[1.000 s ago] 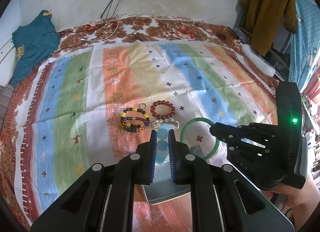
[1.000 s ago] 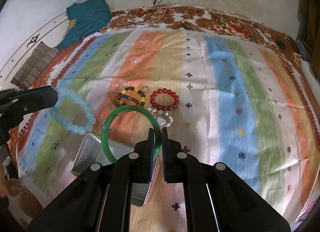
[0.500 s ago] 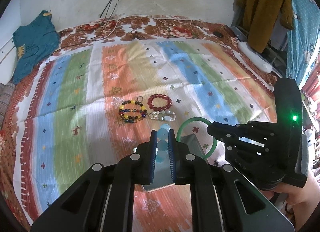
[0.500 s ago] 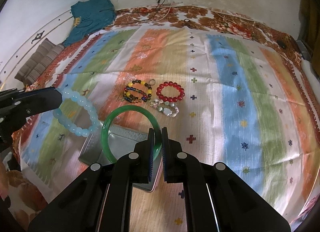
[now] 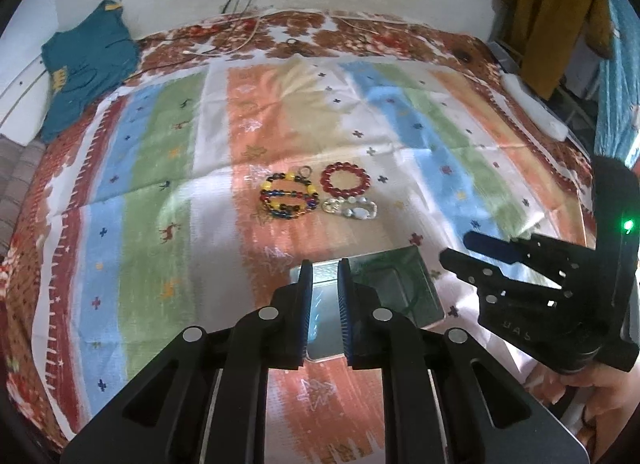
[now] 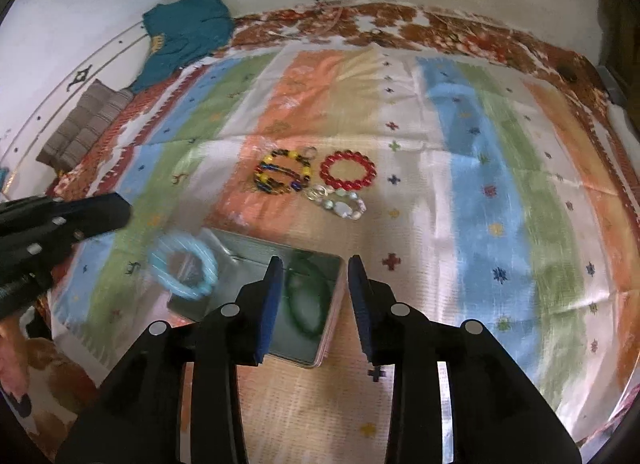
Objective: Organize jewelry
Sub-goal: 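Open left tool to drop blue bracelet in tin while right tool releases bangle, then move both open tools back toward the remaining bracelets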
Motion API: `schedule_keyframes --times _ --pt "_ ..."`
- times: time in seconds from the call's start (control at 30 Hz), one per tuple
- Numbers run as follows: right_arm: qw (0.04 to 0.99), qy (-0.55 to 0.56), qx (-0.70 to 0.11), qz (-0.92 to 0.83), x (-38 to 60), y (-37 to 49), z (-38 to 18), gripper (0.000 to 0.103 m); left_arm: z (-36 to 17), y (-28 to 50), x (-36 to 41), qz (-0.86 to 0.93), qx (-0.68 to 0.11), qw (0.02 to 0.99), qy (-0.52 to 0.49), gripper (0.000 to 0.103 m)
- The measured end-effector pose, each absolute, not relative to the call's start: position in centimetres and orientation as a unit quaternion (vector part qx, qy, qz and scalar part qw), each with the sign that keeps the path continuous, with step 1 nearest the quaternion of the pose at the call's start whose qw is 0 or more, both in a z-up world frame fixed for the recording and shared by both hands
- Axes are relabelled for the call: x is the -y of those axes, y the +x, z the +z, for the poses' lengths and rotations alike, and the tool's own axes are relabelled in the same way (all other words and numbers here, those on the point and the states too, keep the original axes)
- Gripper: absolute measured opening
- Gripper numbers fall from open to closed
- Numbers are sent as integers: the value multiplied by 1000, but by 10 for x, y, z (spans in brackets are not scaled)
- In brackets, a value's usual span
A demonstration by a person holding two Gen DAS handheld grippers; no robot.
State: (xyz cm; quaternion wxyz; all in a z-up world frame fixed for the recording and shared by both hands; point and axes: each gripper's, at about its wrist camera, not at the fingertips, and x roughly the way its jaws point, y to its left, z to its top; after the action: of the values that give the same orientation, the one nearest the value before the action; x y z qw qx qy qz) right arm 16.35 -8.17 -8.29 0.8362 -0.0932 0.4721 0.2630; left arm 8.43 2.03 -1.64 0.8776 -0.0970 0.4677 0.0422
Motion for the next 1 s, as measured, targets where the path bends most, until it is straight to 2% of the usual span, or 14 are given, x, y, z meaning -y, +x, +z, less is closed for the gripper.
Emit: schedule_keyframes --times 0.13,0.37,0.47,1.0 --pt "836 -95 -475 257 83 166 -85 35 -16 86 -25 47 -466 878 -101 25" --pt "839 -93 -474 252 84 168 -84 44 -19 87 -37 63 -465 876 -113 41" --pt "839 -93 -475 248 85 170 -84 49 -21 89 -44 75 -467 873 -121 51" --pt "839 -83 -486 229 86 186 -88 69 -33 99 -63 108 -475 863 -137 75"
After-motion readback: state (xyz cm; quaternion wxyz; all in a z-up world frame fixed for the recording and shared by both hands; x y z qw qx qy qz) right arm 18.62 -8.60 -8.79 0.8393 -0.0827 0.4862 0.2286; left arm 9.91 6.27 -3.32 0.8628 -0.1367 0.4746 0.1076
